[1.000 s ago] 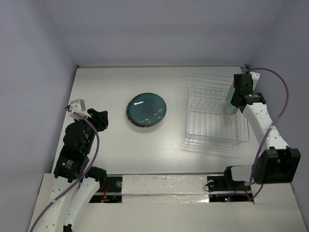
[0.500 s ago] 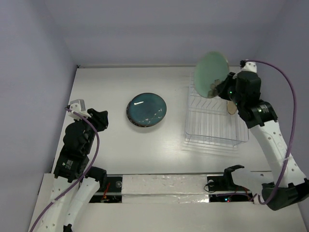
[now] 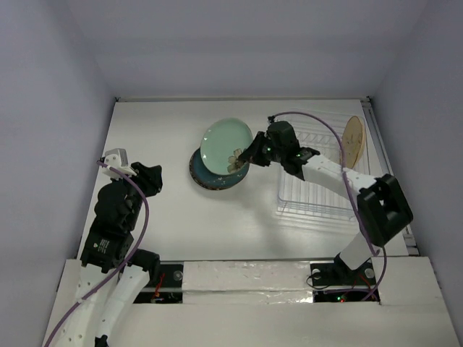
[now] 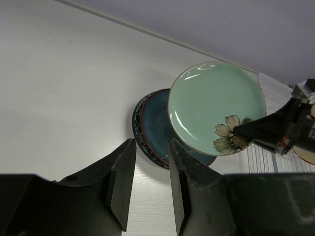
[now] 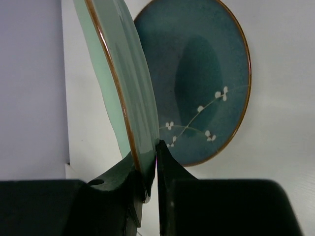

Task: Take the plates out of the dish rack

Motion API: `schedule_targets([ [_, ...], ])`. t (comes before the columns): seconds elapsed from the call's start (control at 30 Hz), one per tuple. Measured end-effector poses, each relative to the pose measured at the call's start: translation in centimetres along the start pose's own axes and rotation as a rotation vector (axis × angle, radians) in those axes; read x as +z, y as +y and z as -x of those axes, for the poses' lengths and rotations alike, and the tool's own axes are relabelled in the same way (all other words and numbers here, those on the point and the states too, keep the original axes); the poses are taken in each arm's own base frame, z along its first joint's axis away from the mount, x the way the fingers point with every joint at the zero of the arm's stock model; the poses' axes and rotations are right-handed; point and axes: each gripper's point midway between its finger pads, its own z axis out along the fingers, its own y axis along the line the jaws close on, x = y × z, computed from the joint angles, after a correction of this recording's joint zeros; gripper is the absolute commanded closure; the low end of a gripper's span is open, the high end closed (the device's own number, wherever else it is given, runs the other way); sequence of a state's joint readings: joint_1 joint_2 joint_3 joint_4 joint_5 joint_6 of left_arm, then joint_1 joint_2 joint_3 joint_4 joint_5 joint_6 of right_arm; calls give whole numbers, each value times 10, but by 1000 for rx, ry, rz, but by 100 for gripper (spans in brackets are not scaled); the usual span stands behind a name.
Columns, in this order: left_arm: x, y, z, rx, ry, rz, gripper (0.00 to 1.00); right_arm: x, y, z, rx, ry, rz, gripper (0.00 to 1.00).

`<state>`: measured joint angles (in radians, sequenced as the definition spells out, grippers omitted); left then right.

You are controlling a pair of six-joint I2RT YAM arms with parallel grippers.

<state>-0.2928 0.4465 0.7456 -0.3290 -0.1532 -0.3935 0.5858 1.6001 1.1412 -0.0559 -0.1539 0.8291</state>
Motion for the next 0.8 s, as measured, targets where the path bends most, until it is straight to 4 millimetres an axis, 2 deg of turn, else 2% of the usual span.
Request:
schedule_targets([
  [0.1, 0, 0, 0, 0, 0, -1, 71, 22, -8, -14, 52, 35, 5, 100],
  [0.2, 0, 0, 0, 0, -1, -2, 70, 35, -16, -20, 93, 48, -3, 100],
  [0.37, 0, -1, 0, 0, 0, -3, 70, 47, -24, -30, 143, 56, 16, 99],
  [0.57, 0, 0, -1, 0, 1, -3, 70, 55, -40, -56, 187, 107, 3, 87],
  [0.67, 1, 0, -1, 0, 3, -3, 70, 56, -36, -56, 189, 107, 23, 73],
  [0.8, 1, 0, -2, 1, 5, -2, 70, 56, -32, -60, 172, 110, 37, 37],
])
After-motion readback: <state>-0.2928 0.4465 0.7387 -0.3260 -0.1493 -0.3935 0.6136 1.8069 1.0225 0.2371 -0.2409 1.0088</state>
